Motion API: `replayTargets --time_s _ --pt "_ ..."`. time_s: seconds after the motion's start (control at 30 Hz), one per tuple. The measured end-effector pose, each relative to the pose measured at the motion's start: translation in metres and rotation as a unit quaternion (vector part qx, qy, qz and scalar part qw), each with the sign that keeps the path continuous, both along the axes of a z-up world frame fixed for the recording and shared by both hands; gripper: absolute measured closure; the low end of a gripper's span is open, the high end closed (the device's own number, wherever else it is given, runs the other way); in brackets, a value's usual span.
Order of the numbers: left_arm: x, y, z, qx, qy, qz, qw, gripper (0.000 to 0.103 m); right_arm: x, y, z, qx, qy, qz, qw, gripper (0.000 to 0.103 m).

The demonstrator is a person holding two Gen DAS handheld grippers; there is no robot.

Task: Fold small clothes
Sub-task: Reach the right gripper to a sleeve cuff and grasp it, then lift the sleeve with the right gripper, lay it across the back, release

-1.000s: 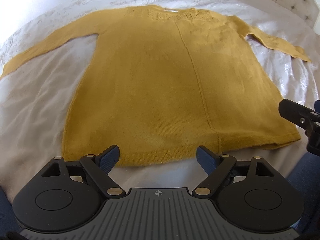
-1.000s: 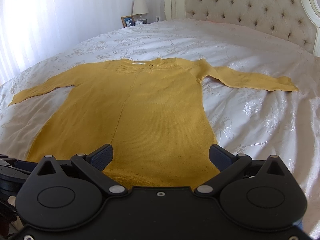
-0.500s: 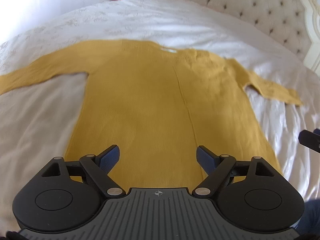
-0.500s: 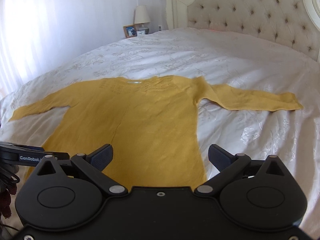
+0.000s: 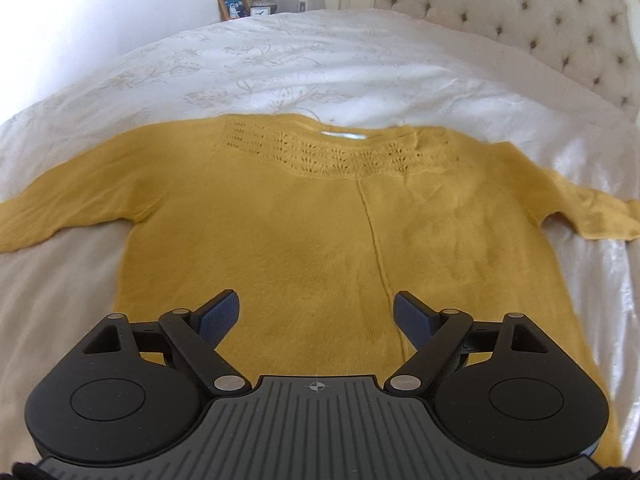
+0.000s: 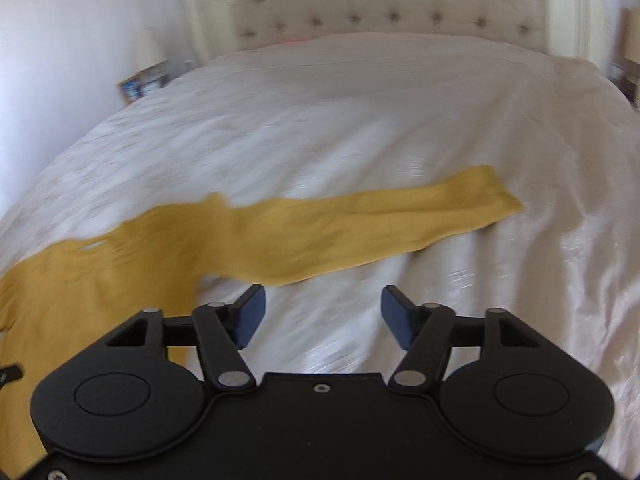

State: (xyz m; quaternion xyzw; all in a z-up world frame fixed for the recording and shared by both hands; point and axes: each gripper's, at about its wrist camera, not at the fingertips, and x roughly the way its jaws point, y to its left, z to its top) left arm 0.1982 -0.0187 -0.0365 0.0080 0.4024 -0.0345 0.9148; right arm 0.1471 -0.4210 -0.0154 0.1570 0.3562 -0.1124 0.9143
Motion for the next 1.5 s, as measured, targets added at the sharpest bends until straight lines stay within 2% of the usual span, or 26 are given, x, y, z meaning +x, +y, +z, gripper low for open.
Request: replayTargets --time_s 0.1,0.2,0.37,0.5,0.57,0.67,0.8,0.83,0.9,0.97,1.03,1.23,1.4,1.5 --pt "0.011 -0.004 -0.019 0.01 0.011 -0.003 0.9999 0.019 0.019 -0.043 -0.019 -0.009 0.015 -0.052 0.998 0.039" --pt "0.015 -0.006 -0.038 0.016 0.027 0.002 0.9995 0.019 0.033 -0.083 -0.032 0.005 0.013 -0.102 0.995 0.039" --pt "0.003 -0.012 -0.05 0.04 -0.017 -0.001 0.999 0.01 0.06 -0.128 -0.043 0.001 0.008 -0.15 0.989 0.038" --pt "-0.01 -0.009 -0.059 0.036 -0.061 0.002 0.9975 0.007 0.08 -0.146 -0.052 -0.005 0.013 -0.17 0.985 0.037" --pt "-0.012 -0.012 -0.061 0.041 -0.074 0.003 0.9964 0.006 0.089 -0.155 -0.059 -0.004 0.022 -0.176 0.984 0.028" --pt "-0.014 -0.016 -0.062 0.047 -0.081 0.005 0.9956 0.006 0.097 -0.164 -0.07 -0.006 0.038 -0.185 0.982 0.026" --pt "-0.01 -0.017 -0.062 0.044 -0.078 0.006 0.996 0.005 0.103 -0.17 -0.089 0.018 0.067 -0.184 0.98 0.021" --pt "-0.01 -0.017 -0.062 0.043 -0.078 0.006 0.996 0.005 0.102 -0.17 -0.093 0.026 0.068 -0.181 0.981 0.021" --pt "-0.01 -0.017 -0.061 0.044 -0.078 0.007 0.996 0.005 0.099 -0.169 -0.093 0.038 0.055 -0.172 0.983 0.039" --pt "-0.01 -0.017 -0.061 0.043 -0.077 0.007 0.9961 0.005 0.095 -0.17 -0.088 0.064 0.041 -0.164 0.983 0.084" --pt "-0.011 -0.016 -0.06 0.042 -0.076 0.006 0.9962 0.005 0.092 -0.168 -0.077 0.078 0.027 -0.164 0.983 0.084" --pt "-0.009 -0.016 -0.057 0.041 -0.068 0.005 0.9968 0.005 0.093 -0.137 -0.002 0.04 -0.031 -0.129 0.99 0.084" --pt "-0.001 -0.009 -0.046 0.02 -0.039 -0.001 0.999 0.006 0.105 -0.075 0.068 0.019 -0.093 -0.055 0.994 0.084" --pt "-0.001 0.001 -0.036 -0.007 -0.024 0.001 0.9997 0.008 0.108 -0.025 0.099 0.02 -0.125 0.0 0.992 0.084"
